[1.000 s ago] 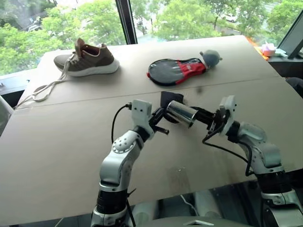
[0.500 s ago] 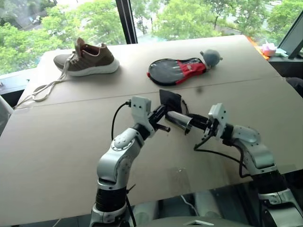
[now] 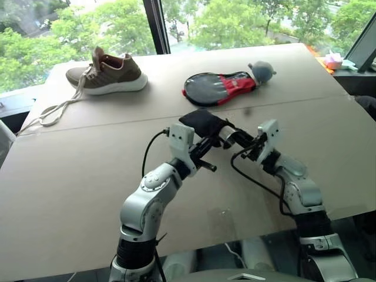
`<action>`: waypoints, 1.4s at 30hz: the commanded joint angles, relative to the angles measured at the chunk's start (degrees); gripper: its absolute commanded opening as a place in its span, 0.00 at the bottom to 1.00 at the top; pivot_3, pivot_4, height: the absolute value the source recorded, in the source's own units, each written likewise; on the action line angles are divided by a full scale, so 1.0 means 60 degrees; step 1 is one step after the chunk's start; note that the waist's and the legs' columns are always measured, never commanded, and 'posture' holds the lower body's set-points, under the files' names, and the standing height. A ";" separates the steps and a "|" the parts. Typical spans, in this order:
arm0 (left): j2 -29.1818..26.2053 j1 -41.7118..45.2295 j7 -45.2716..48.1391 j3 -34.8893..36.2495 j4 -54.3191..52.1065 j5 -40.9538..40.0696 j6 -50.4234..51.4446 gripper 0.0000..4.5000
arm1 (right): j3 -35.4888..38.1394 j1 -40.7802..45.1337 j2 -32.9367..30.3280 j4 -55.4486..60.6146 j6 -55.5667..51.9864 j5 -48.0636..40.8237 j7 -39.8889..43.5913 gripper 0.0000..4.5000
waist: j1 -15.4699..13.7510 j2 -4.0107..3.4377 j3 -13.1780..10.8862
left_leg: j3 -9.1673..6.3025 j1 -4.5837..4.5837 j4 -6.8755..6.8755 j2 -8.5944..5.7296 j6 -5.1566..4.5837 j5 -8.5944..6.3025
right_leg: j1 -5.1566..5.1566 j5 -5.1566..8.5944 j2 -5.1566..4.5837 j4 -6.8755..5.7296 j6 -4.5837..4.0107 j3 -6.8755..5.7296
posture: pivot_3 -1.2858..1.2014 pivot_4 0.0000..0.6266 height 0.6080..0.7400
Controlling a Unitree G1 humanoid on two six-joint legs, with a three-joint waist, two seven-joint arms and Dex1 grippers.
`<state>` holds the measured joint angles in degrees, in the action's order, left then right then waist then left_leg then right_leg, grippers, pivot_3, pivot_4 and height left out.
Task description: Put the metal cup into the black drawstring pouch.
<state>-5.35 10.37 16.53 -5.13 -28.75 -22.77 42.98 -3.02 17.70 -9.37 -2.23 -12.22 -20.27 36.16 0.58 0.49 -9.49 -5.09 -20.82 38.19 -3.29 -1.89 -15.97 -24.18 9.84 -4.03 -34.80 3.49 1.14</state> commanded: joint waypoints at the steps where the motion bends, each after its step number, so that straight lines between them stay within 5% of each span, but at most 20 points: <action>1: -0.0094 -0.0056 0.0516 -0.0375 -0.0698 -0.0466 -0.0205 0.00 | -0.0336 0.0210 0.0072 0.0192 0.0023 0.0359 -0.0215 0.01 | 0.0016 0.0000 0.0000 | 0.0005 0.0000 0.0000 -0.0001 -0.0004 -0.0003 | -0.0003 0.0000 0.0000 0.0000 0.0000 0.0005 | 0.52 0.24 1.00; 7: -0.0222 -0.0116 0.0717 -0.0497 -0.0787 -0.0720 -0.0186 0.00 | -0.1167 0.0903 -0.0055 -0.0316 0.1034 0.2120 -0.0784 0.01 | 0.0052 -0.0001 0.0000 | 0.0007 0.0006 -0.0001 0.0000 0.0004 0.0002 | -0.0008 0.0000 0.0008 -0.0009 0.0000 0.0004 | 0.52 0.24 1.00; 15: -0.0226 -0.0092 0.0704 -0.0641 -0.0678 -0.0816 -0.0175 0.00 | -0.0901 0.1535 0.1302 -0.0586 0.0321 0.1801 -0.1639 0.01 | 0.0011 0.0000 0.0000 | 0.0000 0.0000 -0.0005 0.0004 0.0007 0.0004 | -0.0010 0.0000 0.0010 -0.0006 -0.0003 0.0004 | 0.52 0.24 1.00; 22: -0.0279 -0.0044 0.0182 0.0192 -0.0087 -0.0451 -0.0689 0.00 | -0.0850 0.0788 0.0721 0.0971 -0.1315 0.0947 -0.0913 0.64 | 0.0000 0.0000 0.0000 | -0.0007 -0.0004 -0.0010 -0.0008 0.0007 0.0004 | -0.0012 0.0000 0.0002 -0.0001 -0.0002 0.0001 | 0.52 0.24 1.00; 32: -0.0520 0.0052 -0.0031 0.0747 0.0593 -0.0263 -0.0972 0.00 | -0.0832 -0.0087 -0.2261 0.3174 -0.2189 -0.0023 0.1522 0.64 | 0.0025 0.0005 -0.0003 | -0.0008 -0.0004 -0.0010 -0.0008 -0.0032 -0.0018 | -0.0008 0.0002 0.0004 0.0001 0.0002 -0.0007 | 0.52 0.24 1.00; 42: -0.1185 -0.0697 0.0339 0.0608 0.0331 -0.0037 -0.1121 0.00 | -0.0095 0.1360 -0.0800 -0.0300 -0.0587 0.1533 -0.1485 0.64 | 0.0030 0.0010 -0.0005 | -0.0003 0.0001 -0.0010 0.0000 -0.0002 -0.0001 | -0.0010 0.0000 0.0005 -0.0006 0.0000 -0.0002 | 0.52 0.24 1.00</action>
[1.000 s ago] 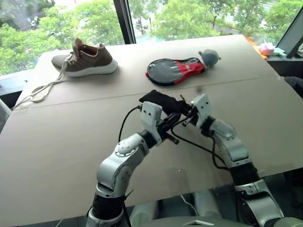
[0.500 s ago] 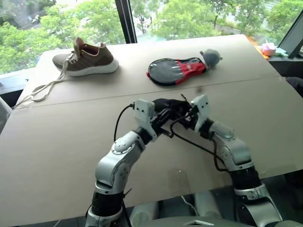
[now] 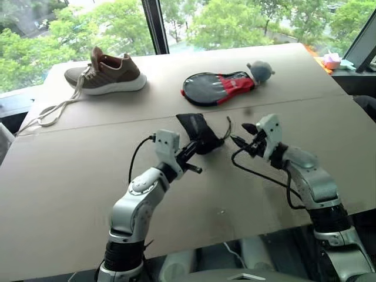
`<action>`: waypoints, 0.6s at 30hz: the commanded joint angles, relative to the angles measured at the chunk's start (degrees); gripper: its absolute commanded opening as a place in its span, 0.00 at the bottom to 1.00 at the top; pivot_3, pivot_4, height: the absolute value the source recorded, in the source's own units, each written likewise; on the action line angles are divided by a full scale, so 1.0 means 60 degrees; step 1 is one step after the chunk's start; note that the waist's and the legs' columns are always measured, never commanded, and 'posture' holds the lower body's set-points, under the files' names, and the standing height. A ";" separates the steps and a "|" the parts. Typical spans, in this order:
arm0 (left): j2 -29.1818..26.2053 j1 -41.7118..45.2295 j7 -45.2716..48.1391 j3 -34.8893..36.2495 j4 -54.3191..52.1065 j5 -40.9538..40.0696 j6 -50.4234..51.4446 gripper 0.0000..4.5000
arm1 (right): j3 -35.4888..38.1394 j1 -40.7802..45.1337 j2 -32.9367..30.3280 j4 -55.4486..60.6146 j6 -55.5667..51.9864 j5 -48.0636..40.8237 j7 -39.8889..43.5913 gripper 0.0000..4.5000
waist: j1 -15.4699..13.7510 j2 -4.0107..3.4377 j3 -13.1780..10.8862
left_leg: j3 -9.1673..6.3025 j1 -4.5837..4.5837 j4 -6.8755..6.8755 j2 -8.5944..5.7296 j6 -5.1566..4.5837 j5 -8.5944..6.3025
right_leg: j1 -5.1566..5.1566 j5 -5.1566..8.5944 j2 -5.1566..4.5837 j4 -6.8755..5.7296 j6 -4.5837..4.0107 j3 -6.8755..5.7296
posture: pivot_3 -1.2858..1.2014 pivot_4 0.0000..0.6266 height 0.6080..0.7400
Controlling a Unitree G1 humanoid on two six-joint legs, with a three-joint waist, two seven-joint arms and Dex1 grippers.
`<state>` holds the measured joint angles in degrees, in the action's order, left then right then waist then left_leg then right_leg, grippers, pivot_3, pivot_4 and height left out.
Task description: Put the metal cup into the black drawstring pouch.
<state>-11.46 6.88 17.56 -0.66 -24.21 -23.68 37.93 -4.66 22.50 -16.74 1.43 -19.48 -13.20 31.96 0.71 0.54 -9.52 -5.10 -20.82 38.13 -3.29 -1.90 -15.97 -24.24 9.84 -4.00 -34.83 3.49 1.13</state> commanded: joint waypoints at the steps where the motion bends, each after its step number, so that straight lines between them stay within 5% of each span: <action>1: -0.0230 -0.0188 0.0175 -0.0193 -0.0437 0.0179 -0.0330 0.00 | 0.0195 0.0859 0.0635 -0.1517 0.0857 0.0478 -0.0976 0.64 | 0.0025 0.0003 0.0001 | 0.0001 0.0003 -0.0001 0.0000 0.0005 0.0003 | 0.0000 0.0000 0.0000 0.0000 0.0000 0.0002 | 0.52 0.24 1.00; 12: -0.0056 -0.0526 -0.0012 -0.0563 -0.0718 0.0342 -0.0591 0.00 | 0.0687 0.3928 0.1907 -0.7975 0.2476 0.1127 -0.2299 0.64 | 0.0017 0.0001 0.0000 | 0.0006 -0.0010 -0.0017 -0.0012 0.0009 0.0005 | -0.0015 -0.0003 -0.0007 0.0007 -0.0005 0.0015 | 0.52 0.24 1.00; 18: -0.0056 -0.0654 -0.0139 -0.0460 -0.0910 0.0376 -0.0593 0.00 | 0.0595 0.3902 0.1817 -0.8788 0.2496 0.1460 -0.2183 0.58 | 0.0032 0.0001 0.0006 | 0.0008 0.0004 -0.0027 -0.0011 0.0009 0.0005 | -0.0013 -0.0003 -0.0005 0.0002 -0.0006 0.0020 | 0.52 0.24 1.00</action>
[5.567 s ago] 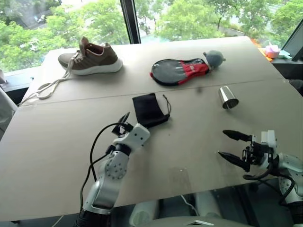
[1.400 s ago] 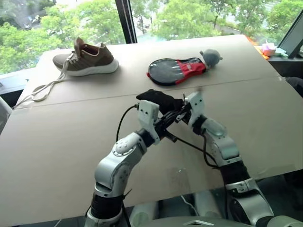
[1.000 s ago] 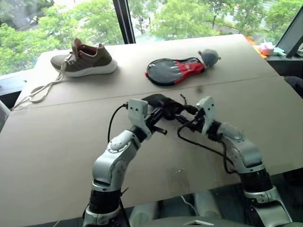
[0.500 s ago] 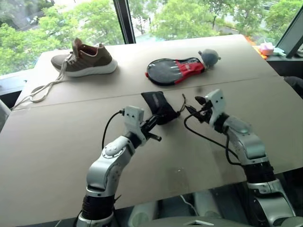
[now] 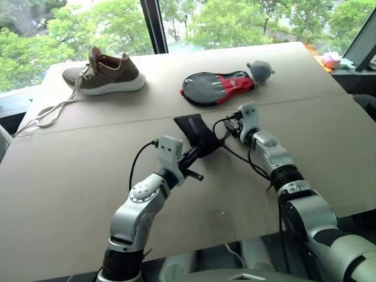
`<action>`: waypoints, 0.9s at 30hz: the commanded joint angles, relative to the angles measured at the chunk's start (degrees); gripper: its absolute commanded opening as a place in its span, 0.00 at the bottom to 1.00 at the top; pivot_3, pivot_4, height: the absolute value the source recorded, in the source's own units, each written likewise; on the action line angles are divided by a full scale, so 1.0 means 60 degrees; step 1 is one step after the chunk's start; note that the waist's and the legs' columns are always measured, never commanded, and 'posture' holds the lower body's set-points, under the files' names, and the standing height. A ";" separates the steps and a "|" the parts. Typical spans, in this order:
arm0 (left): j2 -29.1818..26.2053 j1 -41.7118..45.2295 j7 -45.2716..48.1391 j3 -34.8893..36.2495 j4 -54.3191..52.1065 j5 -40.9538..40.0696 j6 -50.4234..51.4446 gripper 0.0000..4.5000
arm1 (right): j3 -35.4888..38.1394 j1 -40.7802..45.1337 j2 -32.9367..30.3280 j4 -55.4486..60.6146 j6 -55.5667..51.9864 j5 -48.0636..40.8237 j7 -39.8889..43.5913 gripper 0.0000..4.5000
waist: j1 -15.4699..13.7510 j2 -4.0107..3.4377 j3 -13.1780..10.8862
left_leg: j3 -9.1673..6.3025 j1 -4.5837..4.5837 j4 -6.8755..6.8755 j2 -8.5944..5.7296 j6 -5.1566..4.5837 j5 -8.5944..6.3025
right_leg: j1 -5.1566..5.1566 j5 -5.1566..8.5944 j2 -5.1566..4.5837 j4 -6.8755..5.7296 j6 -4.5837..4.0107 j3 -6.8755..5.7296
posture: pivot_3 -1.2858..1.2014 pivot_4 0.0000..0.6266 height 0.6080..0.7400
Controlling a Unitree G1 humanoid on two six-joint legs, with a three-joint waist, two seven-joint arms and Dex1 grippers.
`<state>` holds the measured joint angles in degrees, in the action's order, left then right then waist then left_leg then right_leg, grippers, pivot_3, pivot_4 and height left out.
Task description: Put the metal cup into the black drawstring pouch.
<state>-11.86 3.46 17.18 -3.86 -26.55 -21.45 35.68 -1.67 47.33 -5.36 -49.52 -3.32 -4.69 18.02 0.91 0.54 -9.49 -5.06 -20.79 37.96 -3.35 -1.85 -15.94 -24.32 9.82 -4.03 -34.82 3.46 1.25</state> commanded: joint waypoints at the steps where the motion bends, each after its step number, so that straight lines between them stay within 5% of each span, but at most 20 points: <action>1: 0.0004 -0.0123 -0.0081 0.0075 -0.0524 0.0016 -0.0229 0.00 | 0.0006 -0.0326 -0.0072 -0.0232 -0.0275 0.0062 0.0375 0.52 | 0.0001 0.0001 0.0001 | -0.0001 0.0002 0.0000 0.0000 -0.0001 0.0000 | 0.0004 0.0000 0.0000 0.0000 0.0000 0.0000 | 0.52 0.24 1.00; 6: -0.0005 -0.0176 -0.0085 0.0049 -0.0570 0.0023 -0.0218 0.00 | -0.0613 -0.0632 -0.0149 0.0058 -0.0560 0.0587 0.0890 0.03 | 0.0048 0.0001 0.0007 | 0.0000 0.0019 0.0001 0.0001 -0.0021 -0.0012 | 0.0015 0.0001 0.0004 -0.0002 0.0000 0.0000 | 0.52 0.24 1.00; 16: -0.0071 -0.0326 -0.0066 0.0036 -0.0608 0.0067 -0.0173 0.00 | 0.0311 -0.0648 0.0040 0.1356 -0.0277 -0.0345 0.1197 0.03 | 0.0047 0.0000 0.0014 | 0.0000 0.0017 0.0000 0.0007 -0.0002 -0.0001 | 0.0012 0.0001 0.0006 -0.0002 0.0000 -0.0001 | 0.52 0.24 1.00; 20: 0.0135 -0.0669 0.0693 0.0757 -0.1158 -0.2231 0.0801 0.00 | 0.1006 -0.0352 0.0250 0.3387 -0.0878 -0.1996 0.2228 0.03 | 0.0093 -0.0011 -0.0003 | 0.0004 -0.0014 -0.0002 0.0010 -0.0004 -0.0002 | -0.0015 0.0000 0.0005 -0.0002 0.0000 0.0005 | 0.52 0.24 1.00; 23: 0.0097 -0.0485 0.0720 0.1194 -0.1164 -0.2566 0.0559 0.00 | 0.1246 -0.0126 0.0359 0.4945 -0.1887 -0.2982 0.2401 0.03 | 0.0132 -0.0013 -0.0005 | -0.0002 -0.0080 0.0000 0.0013 -0.0001 0.0000 | -0.0083 -0.0002 0.0004 -0.0011 0.0000 0.0003 | 0.52 0.24 1.00; 26: -0.0003 -0.0371 0.0745 0.1456 -0.1180 -0.2919 0.0546 0.20 | 0.1306 0.0021 0.0466 0.6041 -0.2640 -0.3606 0.2286 0.00 | 0.0135 -0.0012 -0.0003 | -0.0012 -0.0078 -0.0002 0.0014 0.0000 0.0000 | -0.0081 -0.0001 0.0005 -0.0011 -0.0002 -0.0007 | 0.52 0.24 1.00; 27: -0.0058 -0.0385 0.0804 0.1487 -0.1205 -0.3038 0.0584 0.39 | 0.1312 0.0042 0.0495 0.6288 -0.2829 -0.3750 0.2243 0.00 | 0.0136 -0.0013 -0.0001 | -0.0012 -0.0077 -0.0004 0.0013 0.0000 -0.0001 | -0.0080 -0.0001 0.0005 -0.0009 -0.0001 -0.0007 | 0.52 0.24 1.00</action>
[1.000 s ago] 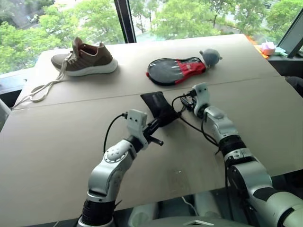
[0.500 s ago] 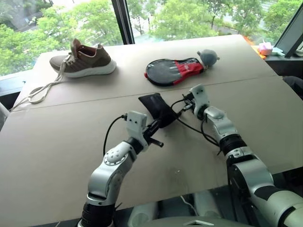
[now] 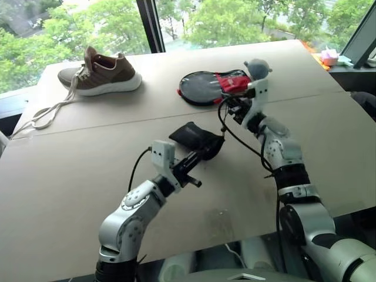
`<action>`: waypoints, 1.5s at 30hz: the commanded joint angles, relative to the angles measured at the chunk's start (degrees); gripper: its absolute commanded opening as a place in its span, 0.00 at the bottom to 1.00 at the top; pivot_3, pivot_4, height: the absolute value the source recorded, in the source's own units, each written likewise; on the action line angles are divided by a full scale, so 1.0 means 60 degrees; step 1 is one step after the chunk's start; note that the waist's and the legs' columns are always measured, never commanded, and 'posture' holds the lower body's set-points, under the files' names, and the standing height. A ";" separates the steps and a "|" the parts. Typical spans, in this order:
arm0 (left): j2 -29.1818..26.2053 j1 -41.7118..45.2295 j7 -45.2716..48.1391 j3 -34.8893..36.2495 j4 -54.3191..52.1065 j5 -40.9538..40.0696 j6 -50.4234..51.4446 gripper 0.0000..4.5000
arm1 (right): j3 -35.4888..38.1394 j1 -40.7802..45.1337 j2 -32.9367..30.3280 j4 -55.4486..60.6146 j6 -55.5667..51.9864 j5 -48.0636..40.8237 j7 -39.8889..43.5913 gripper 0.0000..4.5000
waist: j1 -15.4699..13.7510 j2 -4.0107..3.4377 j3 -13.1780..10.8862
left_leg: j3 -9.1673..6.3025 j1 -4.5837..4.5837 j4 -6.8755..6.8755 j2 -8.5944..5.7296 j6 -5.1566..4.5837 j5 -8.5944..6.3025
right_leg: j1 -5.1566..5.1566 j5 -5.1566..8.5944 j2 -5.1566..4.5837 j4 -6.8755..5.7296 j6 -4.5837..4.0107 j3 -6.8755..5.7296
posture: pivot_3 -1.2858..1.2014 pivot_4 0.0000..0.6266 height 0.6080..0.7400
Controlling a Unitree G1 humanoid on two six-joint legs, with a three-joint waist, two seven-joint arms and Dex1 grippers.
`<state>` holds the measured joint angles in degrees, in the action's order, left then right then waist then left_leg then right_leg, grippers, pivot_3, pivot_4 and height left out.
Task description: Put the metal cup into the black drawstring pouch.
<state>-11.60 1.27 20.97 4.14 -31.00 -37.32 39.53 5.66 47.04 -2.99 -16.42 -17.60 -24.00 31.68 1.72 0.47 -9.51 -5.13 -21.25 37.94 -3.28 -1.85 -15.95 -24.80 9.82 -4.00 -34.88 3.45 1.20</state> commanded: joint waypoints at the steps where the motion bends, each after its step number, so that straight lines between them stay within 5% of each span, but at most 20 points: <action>1: -0.0408 -0.0232 0.0299 0.0232 -0.0391 -0.0504 0.0218 0.39 | 0.0021 0.0207 0.0164 0.1208 -0.0747 -0.0772 -0.0042 0.00 | 0.0003 -0.0001 0.0002 | 0.0001 0.0001 0.0000 0.0000 0.0000 0.0000 | 0.0001 0.0000 0.0000 0.0001 0.0000 0.0000 | 0.52 0.24 1.00; 2: -0.0838 -0.0526 0.0637 0.0310 -0.0343 -0.0609 0.0440 0.47 | -0.0046 0.0341 0.0215 0.1600 -0.0990 -0.0997 -0.0026 0.00 | 0.0004 -0.0001 0.0002 | 0.0002 0.0003 -0.0001 -0.0001 0.0000 0.0000 | 0.0002 0.0000 -0.0001 0.0000 0.0000 0.0001 | 0.52 0.24 1.00; 7: -0.2560 -0.1080 0.2155 0.1301 0.0305 -0.1155 0.0435 0.47 | -0.0269 0.0860 0.0159 0.2705 -0.1934 -0.1664 0.0056 0.00 | 0.0116 -0.0014 -0.0007 | 0.0034 -0.0021 -0.0069 -0.0001 0.0007 0.0006 | -0.0079 0.0005 0.0003 -0.0014 -0.0009 0.0039 | 0.52 0.24 1.00; 12: -0.1804 0.1143 0.1461 0.1957 0.1419 -0.0323 -0.1848 0.47 | -0.0714 0.0717 -0.0021 0.3372 -0.2543 -0.1955 0.0399 0.00 | -0.0152 0.0004 0.0003 | -0.0020 -0.0084 -0.0071 0.0003 0.0057 0.0037 | -0.0109 -0.0018 0.0001 -0.0002 -0.0041 -0.0028 | 0.52 0.24 1.00; 20: -0.1127 0.3210 0.1420 0.0949 0.1396 -0.0305 -0.2160 0.47 | -0.1080 0.0669 -0.0040 0.3739 -0.2958 -0.2090 0.0387 0.00 | -0.0132 0.0016 0.0010 | 0.0003 -0.0110 -0.0063 -0.0010 0.0059 0.0040 | -0.0144 -0.0024 -0.0007 0.0001 -0.0041 -0.0013 | 0.52 0.24 1.00; 45: -0.0758 0.3595 0.1454 -0.0221 0.1796 0.0369 -0.2225 0.47 | -0.1263 0.0664 0.0005 0.4079 -0.3293 -0.2349 0.0348 0.00 | 0.0059 0.0017 0.0011 | 0.0011 -0.0101 -0.0060 -0.0003 0.0058 0.0041 | -0.0145 -0.0025 -0.0002 -0.0015 -0.0041 -0.0010 | 0.52 0.24 1.00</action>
<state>-16.23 22.86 29.70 2.20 -18.84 -34.99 27.10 -2.00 50.36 -3.10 5.64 -37.45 -36.98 33.43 2.07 0.57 -9.44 -5.06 -21.86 37.59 -3.29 -1.50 -15.70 -25.67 9.67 -4.02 -34.97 3.20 1.14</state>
